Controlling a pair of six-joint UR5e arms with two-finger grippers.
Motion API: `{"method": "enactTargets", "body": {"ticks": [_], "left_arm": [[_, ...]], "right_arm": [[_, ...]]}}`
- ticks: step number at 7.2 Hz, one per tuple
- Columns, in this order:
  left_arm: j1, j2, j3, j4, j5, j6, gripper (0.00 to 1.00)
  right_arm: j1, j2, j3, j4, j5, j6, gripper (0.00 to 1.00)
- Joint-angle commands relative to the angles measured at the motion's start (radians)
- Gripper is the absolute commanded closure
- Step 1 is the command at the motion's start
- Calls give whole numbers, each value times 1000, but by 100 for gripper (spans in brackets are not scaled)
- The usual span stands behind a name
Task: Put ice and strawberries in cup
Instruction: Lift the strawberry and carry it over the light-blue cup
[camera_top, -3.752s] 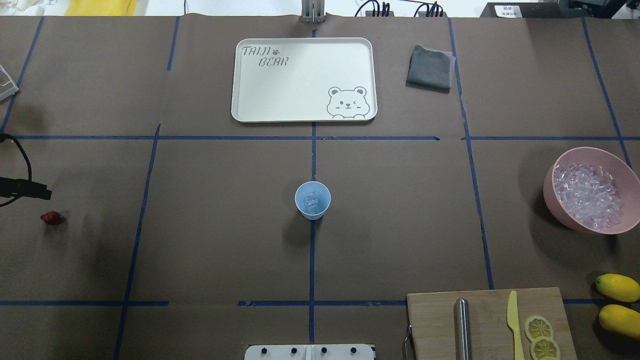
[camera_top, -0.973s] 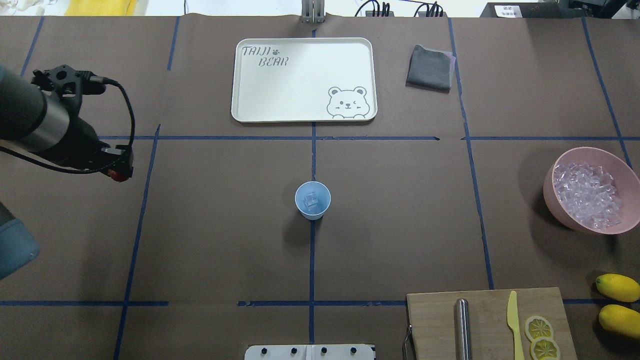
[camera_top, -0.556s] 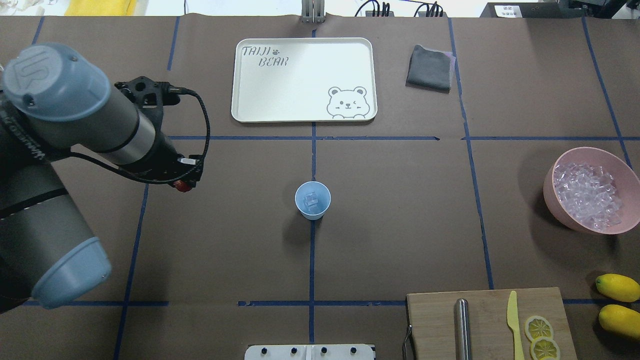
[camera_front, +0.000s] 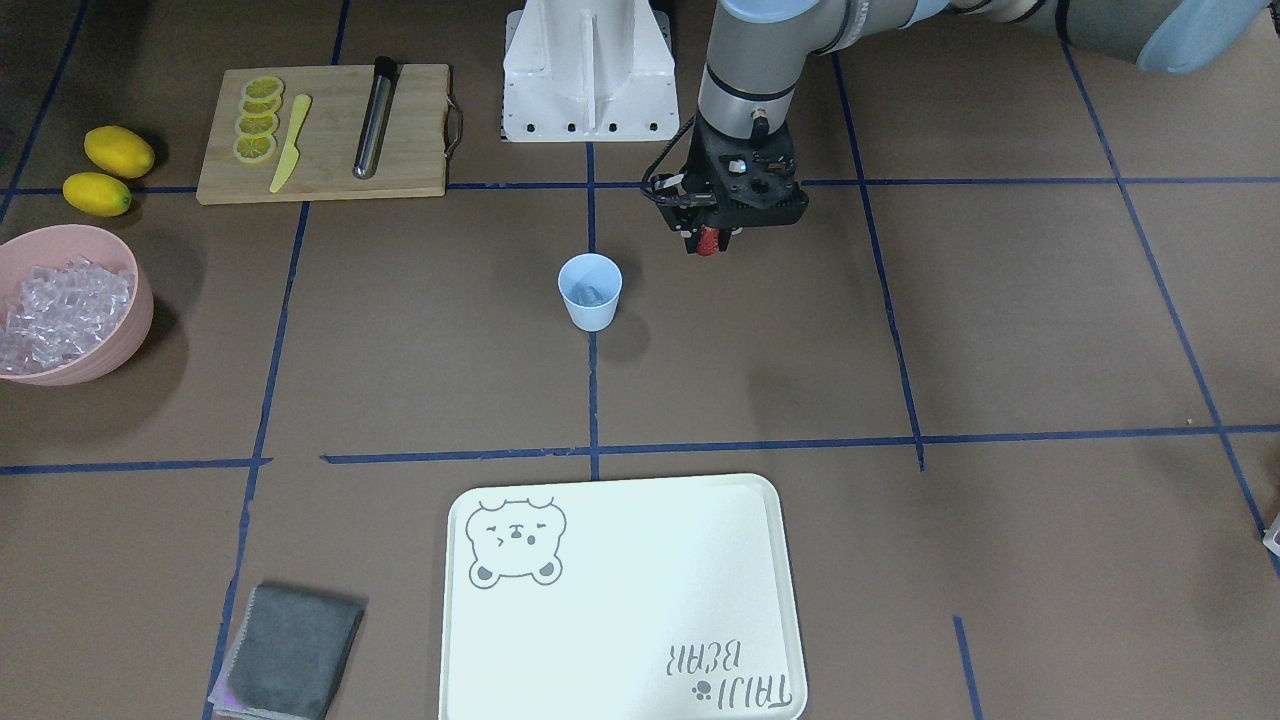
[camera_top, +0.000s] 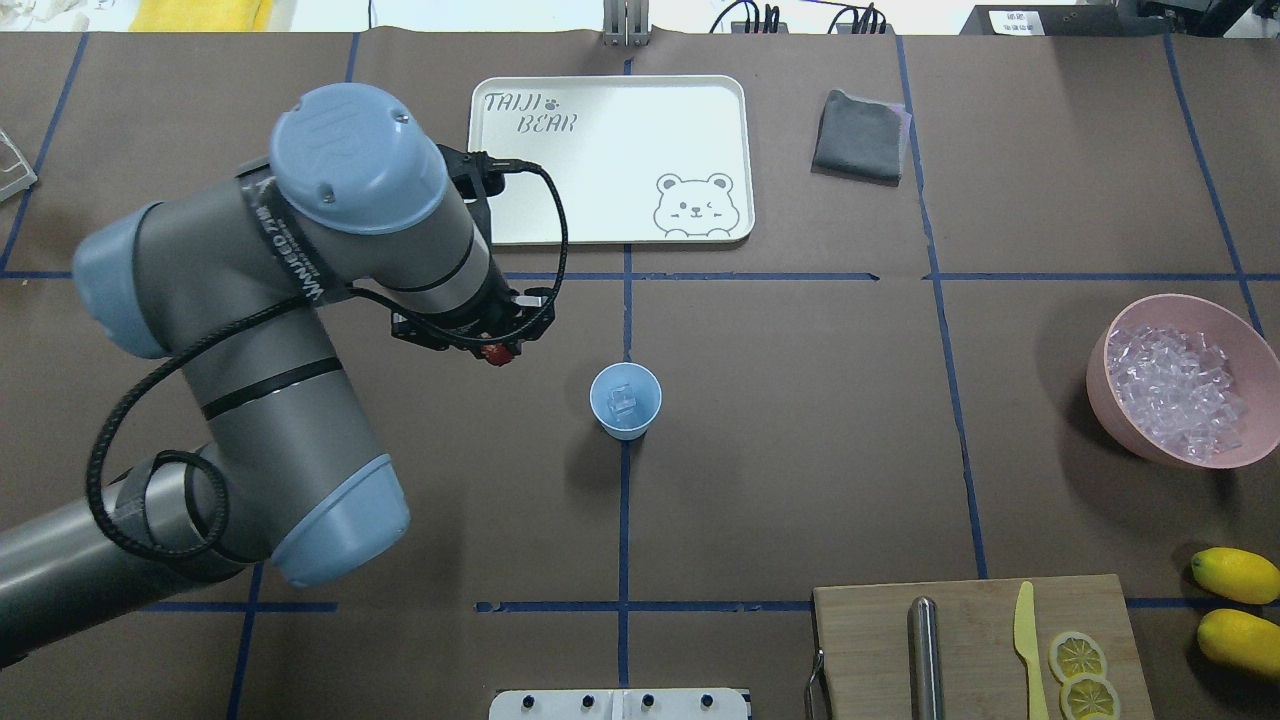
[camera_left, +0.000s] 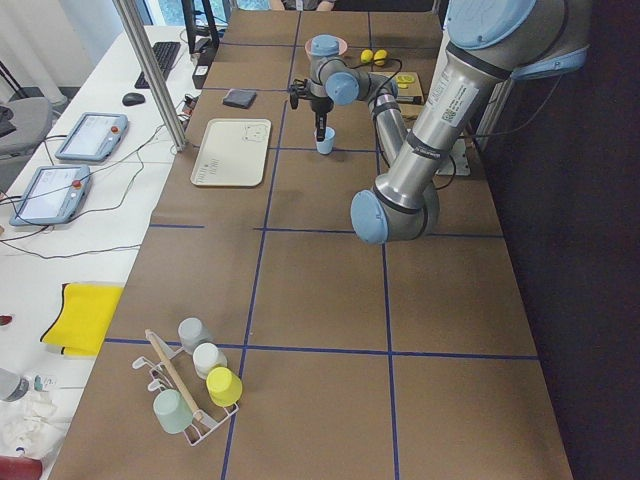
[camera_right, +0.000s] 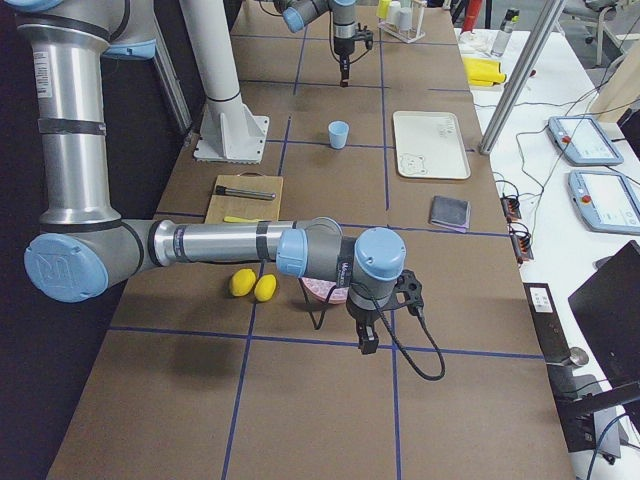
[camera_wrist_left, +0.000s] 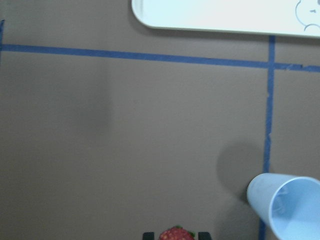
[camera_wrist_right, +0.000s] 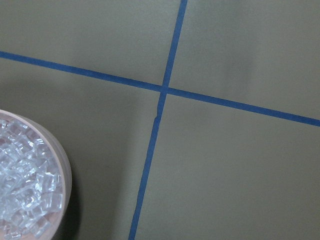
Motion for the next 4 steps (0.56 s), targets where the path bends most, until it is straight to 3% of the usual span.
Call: {"method": "enactTargets", "body": {"ticks": [1,4], "left_arm": [[44,-122,132,-5,62,-73,100],[104,-147,190,-11,85,-83,98]], "right_arm": [[0,-3,9,0,-1,1,1],[0,-3,19,0,-1,13,1]]}}
